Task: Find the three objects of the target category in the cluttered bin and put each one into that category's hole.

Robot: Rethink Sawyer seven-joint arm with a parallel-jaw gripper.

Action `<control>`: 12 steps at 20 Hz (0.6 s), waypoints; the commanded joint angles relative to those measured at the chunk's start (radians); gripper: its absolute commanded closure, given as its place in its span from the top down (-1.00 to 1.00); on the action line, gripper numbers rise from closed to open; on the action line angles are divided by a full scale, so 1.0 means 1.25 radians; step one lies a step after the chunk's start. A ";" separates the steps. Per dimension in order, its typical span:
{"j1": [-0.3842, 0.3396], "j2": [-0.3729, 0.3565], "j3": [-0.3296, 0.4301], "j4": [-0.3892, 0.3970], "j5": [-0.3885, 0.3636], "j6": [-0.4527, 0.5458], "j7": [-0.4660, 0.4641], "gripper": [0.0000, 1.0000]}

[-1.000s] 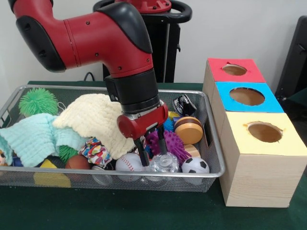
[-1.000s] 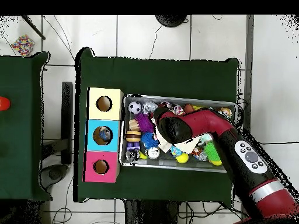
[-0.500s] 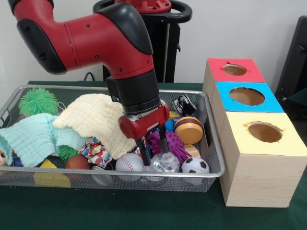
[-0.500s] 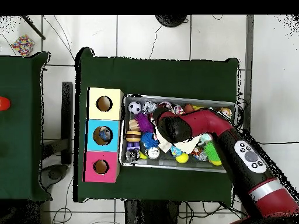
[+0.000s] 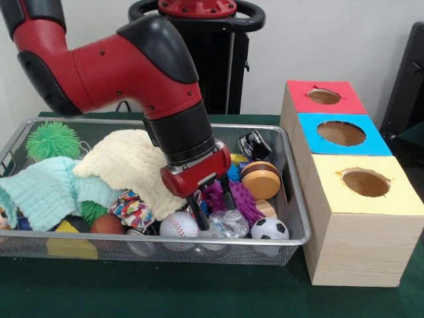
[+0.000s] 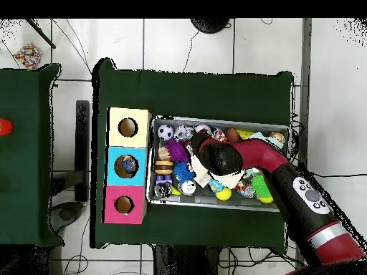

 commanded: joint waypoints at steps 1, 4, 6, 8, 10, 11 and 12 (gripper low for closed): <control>-0.001 0.071 0.006 -0.073 0.000 0.096 -0.177 1.00; 0.006 0.068 0.011 -0.081 0.004 0.106 -0.180 1.00; 0.005 0.069 0.010 -0.084 0.005 0.105 -0.180 1.00; -0.001 0.079 0.014 -0.093 0.007 0.105 -0.190 1.00; -0.007 0.082 0.021 -0.087 0.007 0.098 -0.192 1.00; -0.007 0.082 0.024 -0.086 0.007 0.096 -0.192 1.00; -0.007 0.082 0.024 -0.086 0.007 0.096 -0.192 1.00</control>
